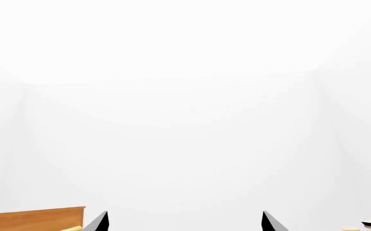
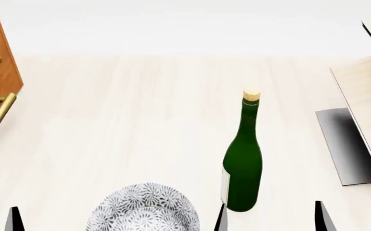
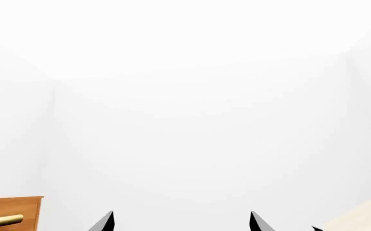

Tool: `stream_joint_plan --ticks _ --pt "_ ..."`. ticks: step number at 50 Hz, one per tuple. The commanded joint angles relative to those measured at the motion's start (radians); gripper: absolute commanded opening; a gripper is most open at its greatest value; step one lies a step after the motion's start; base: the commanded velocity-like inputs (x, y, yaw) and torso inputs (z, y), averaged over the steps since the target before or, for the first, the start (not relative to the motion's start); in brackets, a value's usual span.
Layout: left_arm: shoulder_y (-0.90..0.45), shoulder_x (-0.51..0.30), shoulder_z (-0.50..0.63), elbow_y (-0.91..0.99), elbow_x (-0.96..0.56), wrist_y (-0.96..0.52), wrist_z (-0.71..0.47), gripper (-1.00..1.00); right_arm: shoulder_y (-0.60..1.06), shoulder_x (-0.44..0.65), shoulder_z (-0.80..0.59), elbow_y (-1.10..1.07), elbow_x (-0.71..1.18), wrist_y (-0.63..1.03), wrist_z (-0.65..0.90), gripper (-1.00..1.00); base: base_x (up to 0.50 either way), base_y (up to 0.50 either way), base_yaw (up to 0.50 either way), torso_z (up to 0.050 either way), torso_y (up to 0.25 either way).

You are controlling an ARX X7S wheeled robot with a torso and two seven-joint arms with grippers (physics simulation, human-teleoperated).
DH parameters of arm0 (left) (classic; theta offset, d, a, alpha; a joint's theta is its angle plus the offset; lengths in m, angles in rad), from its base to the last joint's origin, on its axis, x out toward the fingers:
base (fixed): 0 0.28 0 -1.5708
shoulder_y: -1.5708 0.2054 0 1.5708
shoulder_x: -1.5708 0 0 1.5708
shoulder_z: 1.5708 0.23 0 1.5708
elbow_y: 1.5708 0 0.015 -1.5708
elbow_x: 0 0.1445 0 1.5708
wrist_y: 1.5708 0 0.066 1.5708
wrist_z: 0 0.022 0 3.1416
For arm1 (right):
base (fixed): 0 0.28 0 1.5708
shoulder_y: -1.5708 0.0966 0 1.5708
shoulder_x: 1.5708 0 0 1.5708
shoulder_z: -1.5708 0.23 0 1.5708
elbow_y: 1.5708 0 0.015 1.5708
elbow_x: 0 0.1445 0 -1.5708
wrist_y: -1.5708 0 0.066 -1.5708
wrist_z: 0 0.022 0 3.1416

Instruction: Put the wine bottle on the wine rack.

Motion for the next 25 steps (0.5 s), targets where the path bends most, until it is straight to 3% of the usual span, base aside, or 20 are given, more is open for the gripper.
stream_joint_plan --ticks 1,25 --pt "-0.001 -0.003 0.007 -0.001 0.003 -0.003 -0.005 1.00 0.000 0.004 -0.006 0.001 -0.001 0.001 0.005 1.00 0.11 0.00 0.00 0.000 0.000" --pt "-0.002 -0.012 0.017 -0.010 0.013 0.005 -0.019 1.00 0.002 0.013 -0.016 0.005 -0.001 -0.004 0.016 1.00 0.11 0.00 0.00 0.000 0.000"
